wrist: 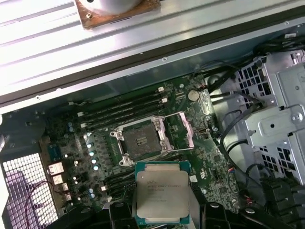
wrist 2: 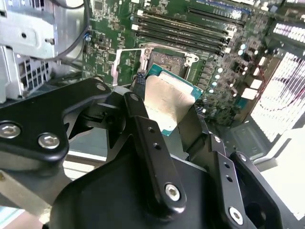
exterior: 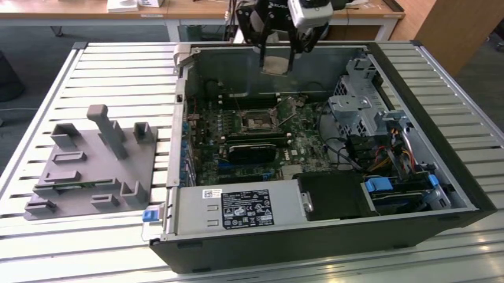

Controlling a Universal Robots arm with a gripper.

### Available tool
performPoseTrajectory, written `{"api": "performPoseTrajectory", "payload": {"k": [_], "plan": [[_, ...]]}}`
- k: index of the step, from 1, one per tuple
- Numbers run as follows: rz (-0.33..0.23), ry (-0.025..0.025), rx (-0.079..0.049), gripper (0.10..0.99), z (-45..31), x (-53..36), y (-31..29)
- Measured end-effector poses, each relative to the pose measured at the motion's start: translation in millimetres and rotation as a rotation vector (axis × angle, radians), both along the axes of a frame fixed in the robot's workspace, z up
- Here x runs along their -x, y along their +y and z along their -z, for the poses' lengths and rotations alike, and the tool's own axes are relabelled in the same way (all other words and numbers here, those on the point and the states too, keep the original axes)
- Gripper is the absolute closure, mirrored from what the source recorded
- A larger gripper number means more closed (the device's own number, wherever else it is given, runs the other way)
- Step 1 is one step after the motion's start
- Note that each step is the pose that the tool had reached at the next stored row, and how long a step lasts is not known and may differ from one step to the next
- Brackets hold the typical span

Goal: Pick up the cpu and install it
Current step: 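Place the cpu into insertion slot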

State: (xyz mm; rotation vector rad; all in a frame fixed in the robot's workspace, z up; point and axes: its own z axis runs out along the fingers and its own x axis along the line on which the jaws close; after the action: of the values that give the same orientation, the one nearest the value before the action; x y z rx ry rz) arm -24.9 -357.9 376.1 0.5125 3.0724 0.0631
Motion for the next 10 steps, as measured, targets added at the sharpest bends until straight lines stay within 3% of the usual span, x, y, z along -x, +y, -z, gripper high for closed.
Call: {"api": "performPoseTrajectory", "payload": {"k": [10], "plan": [[0.173, 0.0000, 0.001, 0.561, 1.0, 0.0, 0.0]]}}
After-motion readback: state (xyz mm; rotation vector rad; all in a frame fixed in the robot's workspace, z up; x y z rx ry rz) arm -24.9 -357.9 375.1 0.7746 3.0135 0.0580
